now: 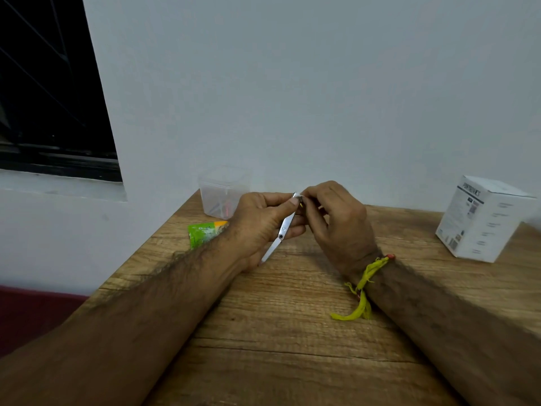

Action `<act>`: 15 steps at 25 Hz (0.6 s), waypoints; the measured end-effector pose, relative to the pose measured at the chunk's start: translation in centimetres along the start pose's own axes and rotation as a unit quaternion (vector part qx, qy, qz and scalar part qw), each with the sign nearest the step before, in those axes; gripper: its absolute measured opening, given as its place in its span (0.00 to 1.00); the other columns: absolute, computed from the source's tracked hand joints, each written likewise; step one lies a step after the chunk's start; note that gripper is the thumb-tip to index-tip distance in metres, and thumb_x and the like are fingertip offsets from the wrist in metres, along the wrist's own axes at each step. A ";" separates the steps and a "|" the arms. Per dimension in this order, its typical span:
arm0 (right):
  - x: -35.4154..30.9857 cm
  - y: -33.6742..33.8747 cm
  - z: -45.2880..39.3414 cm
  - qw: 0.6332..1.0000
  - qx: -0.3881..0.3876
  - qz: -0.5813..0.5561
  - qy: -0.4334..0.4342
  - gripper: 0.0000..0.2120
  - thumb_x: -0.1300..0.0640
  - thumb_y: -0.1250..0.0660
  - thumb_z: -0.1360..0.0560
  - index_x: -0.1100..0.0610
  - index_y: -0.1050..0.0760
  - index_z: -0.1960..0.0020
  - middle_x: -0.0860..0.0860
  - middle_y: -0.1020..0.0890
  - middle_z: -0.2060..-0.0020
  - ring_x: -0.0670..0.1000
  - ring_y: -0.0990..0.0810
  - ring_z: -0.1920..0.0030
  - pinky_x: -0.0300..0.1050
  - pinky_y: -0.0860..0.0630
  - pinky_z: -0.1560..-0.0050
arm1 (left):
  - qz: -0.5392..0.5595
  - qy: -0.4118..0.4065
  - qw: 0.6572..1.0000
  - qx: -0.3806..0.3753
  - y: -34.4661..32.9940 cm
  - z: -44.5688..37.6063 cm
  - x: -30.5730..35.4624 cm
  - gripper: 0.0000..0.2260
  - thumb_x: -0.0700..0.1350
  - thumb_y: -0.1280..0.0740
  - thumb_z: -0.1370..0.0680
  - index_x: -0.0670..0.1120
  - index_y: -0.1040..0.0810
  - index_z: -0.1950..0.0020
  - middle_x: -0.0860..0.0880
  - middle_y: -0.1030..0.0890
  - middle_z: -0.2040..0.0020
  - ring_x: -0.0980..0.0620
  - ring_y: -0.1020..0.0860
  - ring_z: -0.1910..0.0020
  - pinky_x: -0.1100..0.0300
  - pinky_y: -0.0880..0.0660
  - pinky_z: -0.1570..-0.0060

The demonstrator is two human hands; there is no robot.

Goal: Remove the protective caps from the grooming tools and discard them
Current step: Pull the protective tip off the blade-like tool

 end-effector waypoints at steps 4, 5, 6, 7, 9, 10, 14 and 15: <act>0.3 0.3 0.1 1.000 -0.002 -0.014 0.009 0.04 0.66 0.34 0.21 0.63 0.20 0.50 0.54 0.19 0.57 0.53 0.20 0.57 0.52 0.21 0.56 | 0.017 0.000 1.000 -0.008 0.0 0.2 -0.2 0.10 0.36 0.33 0.20 0.33 0.19 0.42 0.36 0.15 0.50 0.43 0.14 0.53 0.55 0.16 0.54; 0.2 0.2 0.1 1.000 -0.003 -0.014 0.010 0.04 0.66 0.34 0.22 0.63 0.20 0.50 0.54 0.19 0.57 0.53 0.20 0.57 0.51 0.21 0.56 | 0.023 -0.003 1.000 -0.003 0.0 0.3 -0.3 0.09 0.36 0.33 0.20 0.34 0.19 0.42 0.37 0.15 0.51 0.44 0.14 0.54 0.55 0.16 0.55; 0.2 0.1 0.1 1.000 -0.006 -0.014 0.009 0.04 0.66 0.34 0.22 0.63 0.20 0.51 0.54 0.19 0.57 0.53 0.20 0.57 0.51 0.21 0.56 | 0.029 -0.006 1.000 0.001 0.0 0.3 -0.4 0.08 0.35 0.33 0.21 0.34 0.18 0.44 0.37 0.14 0.52 0.45 0.14 0.54 0.56 0.17 0.55; 0.2 0.1 0.2 1.000 -0.012 -0.012 0.007 0.04 0.66 0.33 0.22 0.63 0.20 0.51 0.54 0.19 0.57 0.53 0.20 0.57 0.51 0.21 0.56 | 0.031 -0.009 0.999 0.004 -0.1 0.4 -0.6 0.07 0.35 0.33 0.21 0.35 0.18 0.45 0.38 0.14 0.52 0.45 0.14 0.54 0.56 0.17 0.55; 0.3 0.2 0.2 1.000 -0.018 -0.006 0.006 0.04 0.66 0.33 0.22 0.63 0.20 0.51 0.54 0.19 0.57 0.52 0.21 0.58 0.51 0.21 0.56 | 0.030 -0.012 0.999 0.003 -0.4 0.5 -0.8 0.06 0.34 0.33 0.21 0.35 0.18 0.47 0.38 0.14 0.53 0.45 0.14 0.53 0.56 0.17 0.54; 0.4 0.3 0.2 1.000 -0.014 -0.008 0.004 0.04 0.67 0.33 0.22 0.63 0.20 0.51 0.54 0.19 0.57 0.52 0.21 0.58 0.51 0.21 0.56 | 0.028 -0.013 1.000 0.002 -0.4 0.5 -0.9 0.06 0.34 0.33 0.21 0.35 0.17 0.47 0.39 0.14 0.54 0.45 0.14 0.54 0.56 0.17 0.54; 0.1 0.5 0.3 1.000 -0.020 -0.017 0.004 0.03 0.67 0.33 0.22 0.63 0.20 0.51 0.54 0.20 0.58 0.51 0.21 0.58 0.49 0.21 0.56 | 0.029 -0.020 0.999 -0.002 -0.4 0.6 -0.9 0.07 0.31 0.35 0.21 0.32 0.18 0.47 0.36 0.15 0.52 0.43 0.15 0.51 0.53 0.17 0.49; 0.1 0.6 0.3 1.000 -0.017 -0.017 0.004 0.03 0.67 0.32 0.22 0.63 0.20 0.52 0.54 0.20 0.58 0.52 0.21 0.58 0.49 0.22 0.56 | 0.023 -0.022 0.999 -0.002 -0.5 0.6 -0.9 0.08 0.30 0.35 0.21 0.33 0.17 0.47 0.36 0.15 0.52 0.43 0.15 0.51 0.53 0.17 0.49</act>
Point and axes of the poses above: each hand's wrist, its own z-axis away from the middle knuckle, its own y-axis out of the back of the hand, x = y × z, the point moved 1 cm from there along -z, towards the middle knuckle
